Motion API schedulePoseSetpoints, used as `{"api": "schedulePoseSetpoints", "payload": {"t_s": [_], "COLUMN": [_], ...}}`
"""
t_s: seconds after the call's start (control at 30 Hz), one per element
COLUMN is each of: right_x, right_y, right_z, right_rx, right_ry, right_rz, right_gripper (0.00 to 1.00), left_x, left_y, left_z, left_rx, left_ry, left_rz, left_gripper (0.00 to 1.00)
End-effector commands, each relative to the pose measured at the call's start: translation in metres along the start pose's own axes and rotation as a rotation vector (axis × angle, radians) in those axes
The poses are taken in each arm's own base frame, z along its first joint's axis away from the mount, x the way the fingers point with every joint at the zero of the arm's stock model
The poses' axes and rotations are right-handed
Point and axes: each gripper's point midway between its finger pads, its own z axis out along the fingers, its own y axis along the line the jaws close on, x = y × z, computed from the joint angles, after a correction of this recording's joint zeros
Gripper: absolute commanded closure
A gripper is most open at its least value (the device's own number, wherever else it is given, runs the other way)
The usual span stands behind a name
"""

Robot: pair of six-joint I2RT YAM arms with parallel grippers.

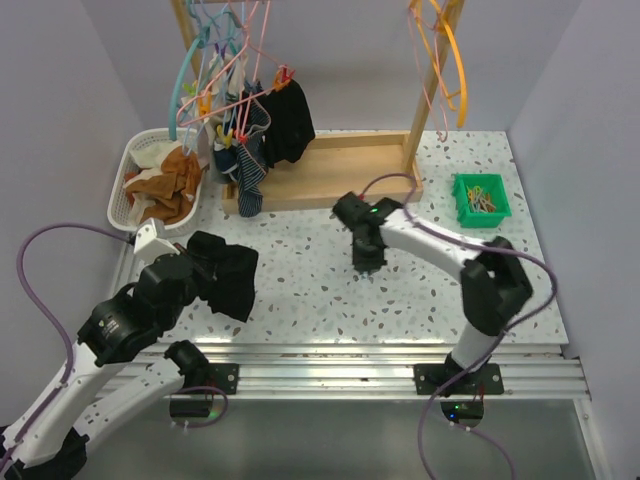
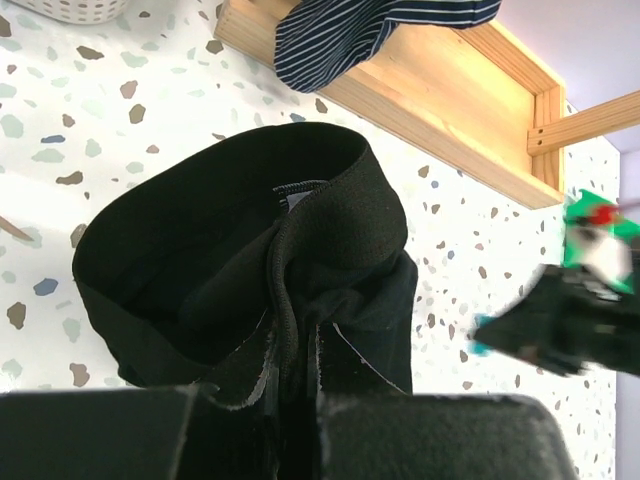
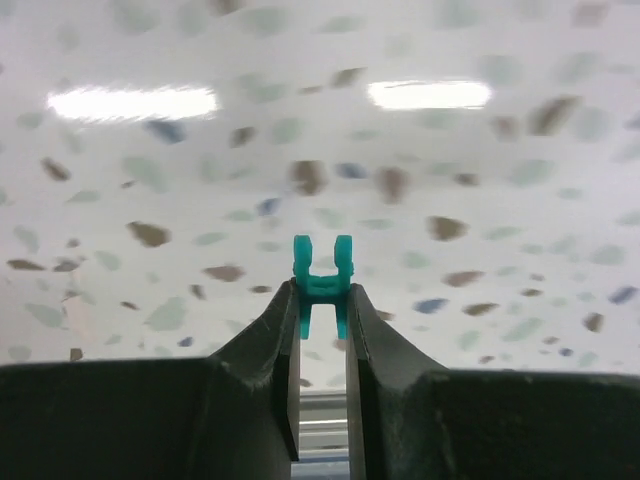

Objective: Remove the underwear clipped to the hanger
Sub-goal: Pick up the clamp at the center of the board, then place the clamp in the bin.

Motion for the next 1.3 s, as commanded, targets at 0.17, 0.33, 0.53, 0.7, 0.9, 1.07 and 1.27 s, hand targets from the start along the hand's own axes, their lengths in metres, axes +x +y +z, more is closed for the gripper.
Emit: {"api": "schedulePoseSetpoints", "payload": {"t_s": [0.17, 0.33, 0.53, 0.7, 0.9, 1.07, 1.27], "right_x": [-0.055, -0.094, -0.162, -0.211, -0.255, -0.269, -0.256], "right_y": [-0.195, -0.271, -0.346, -0.375, -0.377, -0.37, -0.362], "right_z": [-0.039, -0.028, -0.031, -0.038, -0.027, -0.021, -0.041], "right_rx": [0.149, 0.176, 0.209, 0.154, 0.042, -0.023, -0.042], "right_ry": [-0.242, -0.296, -0.389, -0.489, -0.498, -0.476, -0.48], "right_rz": [0.416, 0.637, 0.857, 0.949, 0.952, 0.932, 0.918], "right_gripper": [1.0, 1.0, 1.0, 1.0, 0.98, 0.48, 0.2], "left_x": [-0.001, 0.0, -0.005, 0.0, 0.003, 0.005, 0.013], "left_y": [-0.028, -0.043, -0.057, -0.058, -0.056, -0.057, -0.05], "left_z": [0.014, 0.017, 0.018, 0.02, 0.023, 0.024, 0.028], "left_rx": [0.057, 0.088, 0.103, 0.107, 0.095, 0.097, 0.08], "left_ry": [-0.003, 0.021, 0.032, 0.05, 0.052, 0.06, 0.072], "left_rz": [0.014, 0.052, 0.076, 0.065, 0.062, 0.056, 0.054], "left_gripper": [1.0, 1.0, 1.0, 1.0, 1.0, 1.0, 1.0]}}
